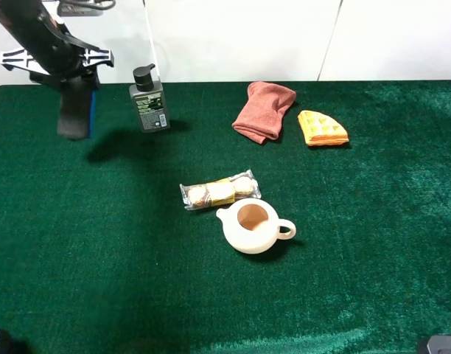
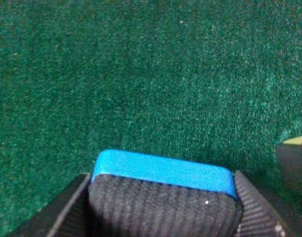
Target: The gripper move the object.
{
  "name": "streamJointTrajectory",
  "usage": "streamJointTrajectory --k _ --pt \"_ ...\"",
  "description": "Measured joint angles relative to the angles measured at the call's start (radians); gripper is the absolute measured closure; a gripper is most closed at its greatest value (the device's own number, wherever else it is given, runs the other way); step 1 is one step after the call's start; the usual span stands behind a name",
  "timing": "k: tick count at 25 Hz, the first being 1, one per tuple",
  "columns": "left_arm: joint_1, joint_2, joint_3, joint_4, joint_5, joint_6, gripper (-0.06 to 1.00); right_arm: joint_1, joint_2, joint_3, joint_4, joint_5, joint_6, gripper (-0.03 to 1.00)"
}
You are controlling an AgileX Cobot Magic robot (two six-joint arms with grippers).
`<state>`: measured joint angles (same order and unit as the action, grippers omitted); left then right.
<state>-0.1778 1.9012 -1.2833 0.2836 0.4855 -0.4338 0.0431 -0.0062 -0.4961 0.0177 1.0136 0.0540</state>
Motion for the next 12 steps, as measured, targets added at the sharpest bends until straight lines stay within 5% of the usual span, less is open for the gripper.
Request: streamJointTrajectory --k 12 --pt "0.000 0.084 0.000 0.000 -0.088 -0.031 0.36 0.000 0.000 0.000 0.000 -0.001 0.000 0.27"
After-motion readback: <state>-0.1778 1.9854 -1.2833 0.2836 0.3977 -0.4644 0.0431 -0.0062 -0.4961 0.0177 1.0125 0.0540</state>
